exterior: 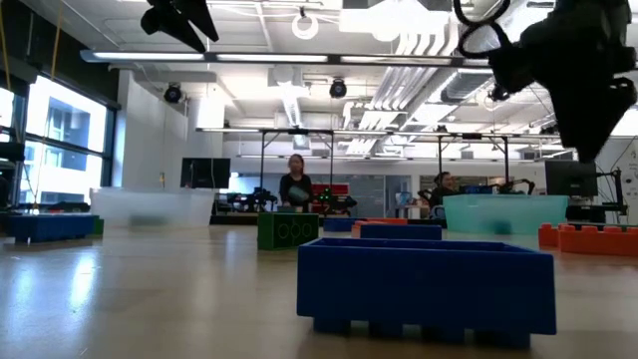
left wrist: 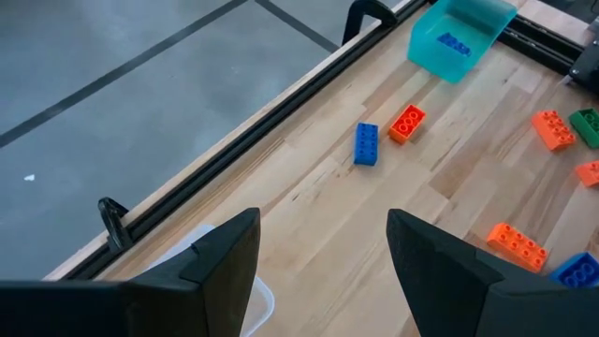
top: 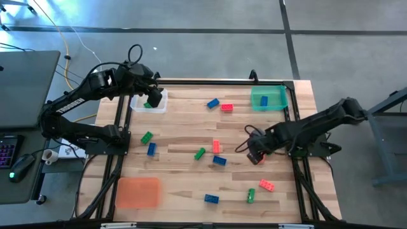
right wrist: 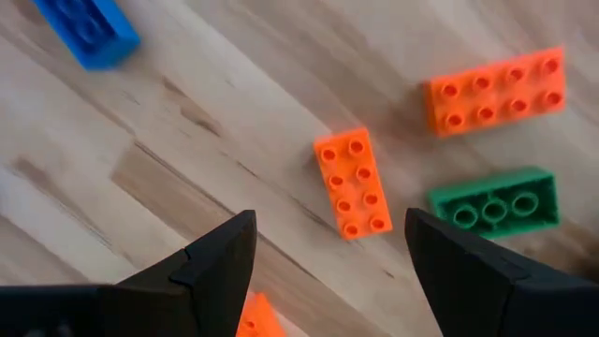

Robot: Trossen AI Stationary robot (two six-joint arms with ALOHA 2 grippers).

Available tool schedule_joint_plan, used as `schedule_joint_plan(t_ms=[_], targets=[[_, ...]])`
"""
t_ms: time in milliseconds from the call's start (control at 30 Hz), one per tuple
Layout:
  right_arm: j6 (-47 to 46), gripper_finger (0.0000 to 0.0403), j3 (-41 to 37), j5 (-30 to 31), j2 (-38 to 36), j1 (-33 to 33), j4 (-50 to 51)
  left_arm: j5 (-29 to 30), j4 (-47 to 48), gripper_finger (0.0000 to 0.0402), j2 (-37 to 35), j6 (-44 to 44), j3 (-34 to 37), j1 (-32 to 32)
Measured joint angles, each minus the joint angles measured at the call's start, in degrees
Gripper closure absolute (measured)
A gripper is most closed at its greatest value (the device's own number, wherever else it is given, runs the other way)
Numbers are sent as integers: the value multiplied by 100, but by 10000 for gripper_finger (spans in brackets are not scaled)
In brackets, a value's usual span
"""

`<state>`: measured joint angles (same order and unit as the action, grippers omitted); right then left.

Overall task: Sort & place blocks by color
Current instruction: Put the orange game piece into the orange bin

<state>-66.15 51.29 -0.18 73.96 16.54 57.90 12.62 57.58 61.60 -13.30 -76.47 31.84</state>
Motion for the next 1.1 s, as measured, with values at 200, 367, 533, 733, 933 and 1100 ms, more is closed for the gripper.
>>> schedule_joint_plan(t_ms=[200, 367, 533, 733, 933, 1100], targets=[[-7, 142, 0, -398, 611, 56, -90, 0, -1, 179, 0, 0, 0, 0], [-83, 142, 0, -468, 1035, 56, -175, 0, -2, 179, 0, 0, 0, 0], [-135, 142, 0, -465, 1360, 54, -132, 0, -4, 179, 0, 0, 0, 1], [-135, 142, 0, -460, 1643, 54, -81, -2, -2, 179, 0, 0, 0, -1], [-137, 142, 0, -386, 1827, 45, -14, -2, -2, 179, 0, 0, 0, 1], [-136, 142, 0, -335, 2030, 43, 9, -2, -2, 179, 0, 0, 0, 1]])
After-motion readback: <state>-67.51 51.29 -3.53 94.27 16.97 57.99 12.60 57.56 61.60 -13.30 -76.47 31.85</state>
